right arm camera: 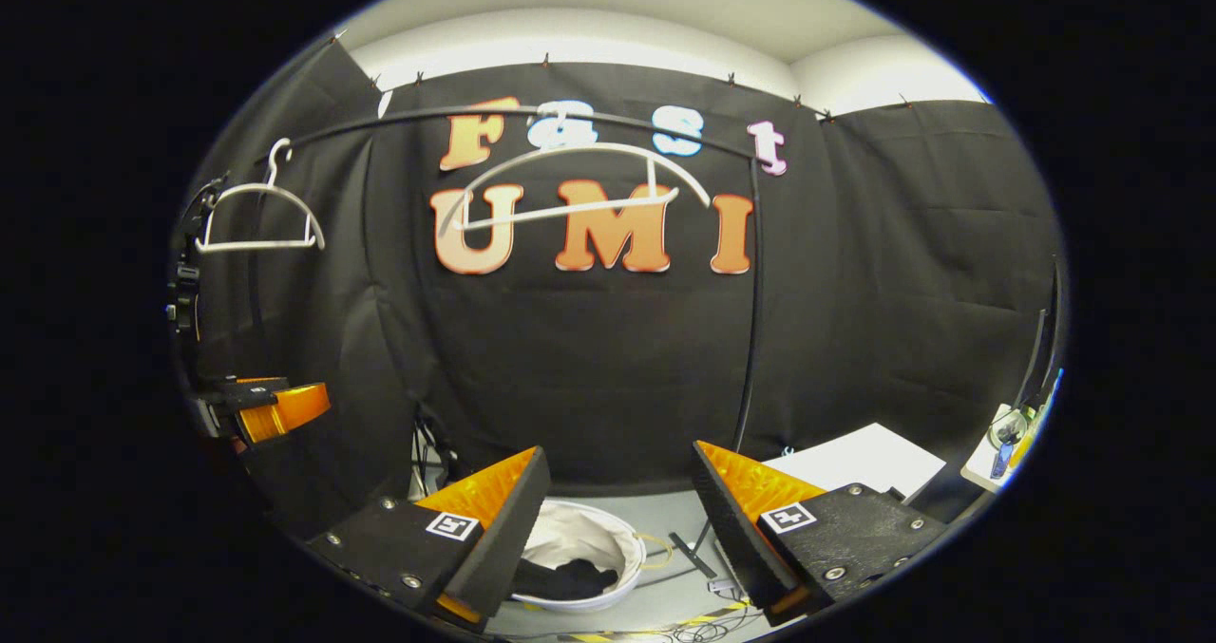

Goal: Grasp the clothes on the hanger with both hands and then place them into the laundry hamper below.

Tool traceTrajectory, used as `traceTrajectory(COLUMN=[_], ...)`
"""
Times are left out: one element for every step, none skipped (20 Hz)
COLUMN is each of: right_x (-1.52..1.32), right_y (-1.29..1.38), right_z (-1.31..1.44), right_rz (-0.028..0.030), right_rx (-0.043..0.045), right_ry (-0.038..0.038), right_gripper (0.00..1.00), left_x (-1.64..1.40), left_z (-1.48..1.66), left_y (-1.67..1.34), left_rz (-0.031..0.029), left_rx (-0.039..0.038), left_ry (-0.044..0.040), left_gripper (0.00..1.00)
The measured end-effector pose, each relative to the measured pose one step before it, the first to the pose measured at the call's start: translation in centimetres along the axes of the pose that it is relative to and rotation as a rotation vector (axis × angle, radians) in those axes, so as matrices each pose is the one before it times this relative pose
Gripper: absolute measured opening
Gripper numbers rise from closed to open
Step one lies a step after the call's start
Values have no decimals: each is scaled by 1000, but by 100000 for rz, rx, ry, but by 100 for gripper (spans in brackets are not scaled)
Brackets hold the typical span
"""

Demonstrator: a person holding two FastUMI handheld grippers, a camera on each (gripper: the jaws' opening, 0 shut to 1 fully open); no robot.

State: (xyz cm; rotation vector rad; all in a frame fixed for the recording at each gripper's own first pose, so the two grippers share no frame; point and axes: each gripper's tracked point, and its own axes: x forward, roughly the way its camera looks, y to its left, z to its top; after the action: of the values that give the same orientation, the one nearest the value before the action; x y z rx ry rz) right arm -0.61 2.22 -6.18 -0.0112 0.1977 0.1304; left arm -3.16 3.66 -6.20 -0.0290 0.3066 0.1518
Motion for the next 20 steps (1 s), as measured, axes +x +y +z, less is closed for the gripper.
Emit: traceTrajectory(right_x=[-501, -388, -214, -308, -234, -211, -203, -140, -315, -297, -225, -392, -498, -434, -353, -164, -156, -168, -222, -57], right_y=[-135, -192, -216, -165, -123, -203, -316, -341, -301, 20, -104, -120, -140, -99, -114, 70, 32, 2, -89, 113], right_z=[1557, 1575, 1350, 675, 775, 1018, 1186, 675, 246, 174, 286, 340, 175, 120, 256, -29, -64, -127, -127, -18], right_rz=[-307, 122, -148, -252, -126, 254, -4, -476, -343, 96, 159, 10, 254, 136, -49, 155, 116, -173, -252, -112], right_rx=[429, 565, 972, 1570, 1821, 1393, 284, -755, -978, -710, -220, 220, 478, 289, -20, -160, -348, -414, -177, 30], right_ry=[-2900, -2905, -2795, -1920, -1708, -2963, -3252, -1910, -257, -241, -862, -1164, -830, -767, -757, -267, 110, 266, 124, 12], right_gripper=[93, 92, 92, 92, 92, 92, 96, 92, 92, 92, 92, 92, 92, 92, 92, 92, 92, 92, 92, 92], left_x=[-565, -459, -494, -388, -510, -295, -349, -514, -290, -245, -199, -273, -658, -152, -202, -339, -270, -262, -235, -98], left_z=[1343, 1470, 1222, 1061, 620, 920, 723, 300, 135, 244, 125, 166, 210, 27, 25, 104, 141, 157, -3, 2], left_y=[87, -209, -246, -305, -267, -471, -535, -371, -214, -270, -129, -213, 136, 79, -126, -49, 27, -97, -187, -91], left_rz=[399, -6, -648, -487, 106, -613, -827, -472, -369, -367, -22, 156, 362, 179, 7, 125, 219, -302, -179, 76], left_rx=[181, -406, -247, 310, -13, -635, -683, -227, -515, -1011, -1231, -789, -146, -38, 172, 304, 265, 61, 204, 387], left_ry=[-3480, -2899, -2879, -1584, -1494, -2620, -1986, -484, -277, -910, -1163, -1574, -561, -59, 40, 66, -76, -333, -52, 52], left_gripper=[98, 100, 96, 96, 96, 98, 100, 96, 96, 96, 96, 96, 96, 96, 100, 100, 100, 100, 100, 100])
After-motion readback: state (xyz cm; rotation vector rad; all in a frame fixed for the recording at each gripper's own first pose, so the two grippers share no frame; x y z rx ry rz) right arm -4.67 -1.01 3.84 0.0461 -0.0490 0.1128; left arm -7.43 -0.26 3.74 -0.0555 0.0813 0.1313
